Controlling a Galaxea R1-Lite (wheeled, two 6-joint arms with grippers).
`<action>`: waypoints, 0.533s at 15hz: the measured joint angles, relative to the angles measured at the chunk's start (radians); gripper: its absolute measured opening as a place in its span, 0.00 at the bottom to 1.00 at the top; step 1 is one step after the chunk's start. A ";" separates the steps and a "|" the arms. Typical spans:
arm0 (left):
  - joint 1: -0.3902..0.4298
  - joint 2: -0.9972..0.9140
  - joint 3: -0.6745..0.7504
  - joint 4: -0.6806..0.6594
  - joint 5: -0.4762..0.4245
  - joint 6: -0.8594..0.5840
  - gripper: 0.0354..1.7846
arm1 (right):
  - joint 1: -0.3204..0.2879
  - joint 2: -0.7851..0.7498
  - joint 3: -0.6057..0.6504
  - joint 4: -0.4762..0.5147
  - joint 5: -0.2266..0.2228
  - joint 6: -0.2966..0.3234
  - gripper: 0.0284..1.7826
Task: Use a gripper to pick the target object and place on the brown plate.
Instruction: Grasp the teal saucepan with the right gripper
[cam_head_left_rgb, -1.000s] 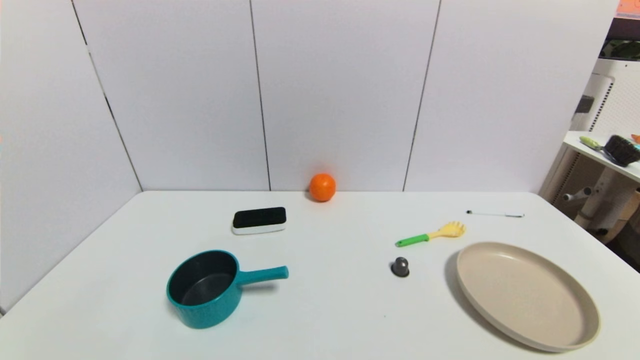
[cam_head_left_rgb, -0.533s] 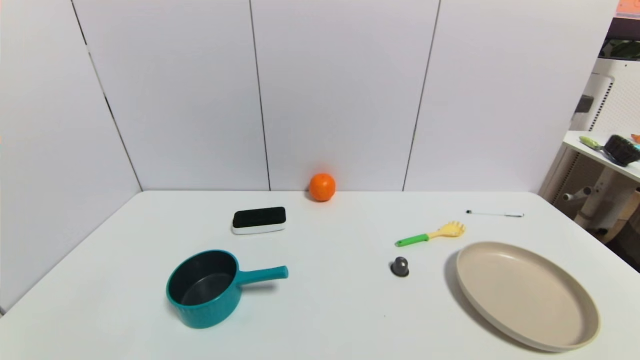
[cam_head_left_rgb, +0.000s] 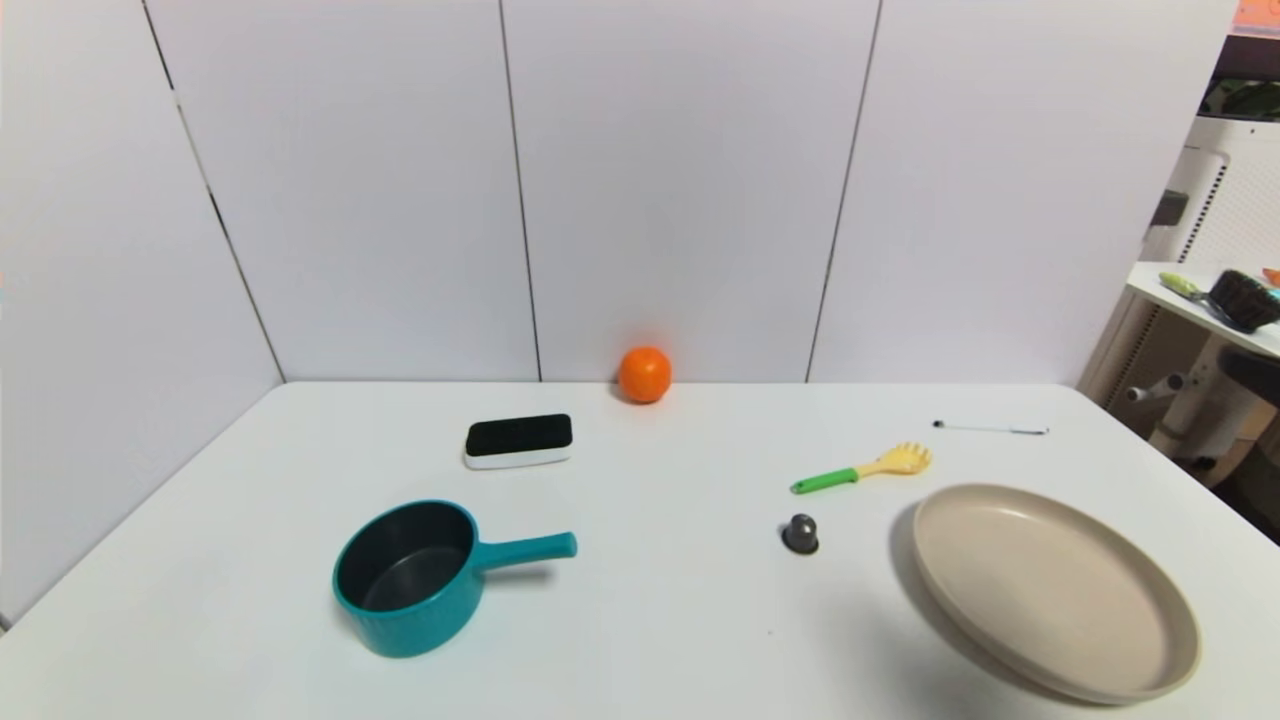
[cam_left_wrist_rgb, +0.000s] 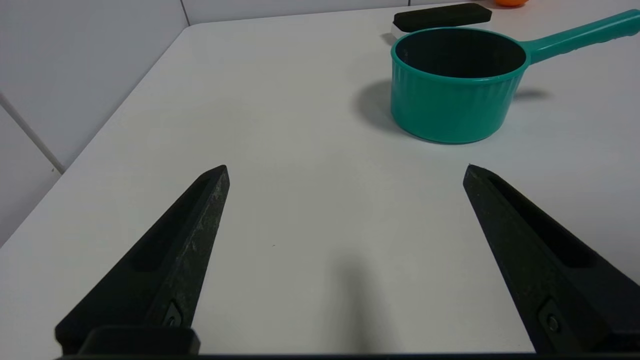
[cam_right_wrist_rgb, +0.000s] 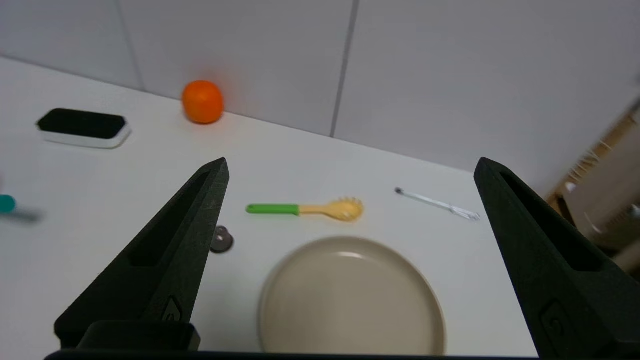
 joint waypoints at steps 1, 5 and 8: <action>0.000 0.000 0.000 0.000 0.000 0.000 0.94 | 0.052 0.088 -0.075 0.008 0.007 -0.010 0.95; 0.000 0.000 0.000 0.000 0.000 0.000 0.94 | 0.279 0.431 -0.385 0.070 0.023 -0.046 0.95; 0.000 0.000 0.000 0.000 0.000 0.000 0.94 | 0.424 0.649 -0.553 0.102 0.027 -0.084 0.95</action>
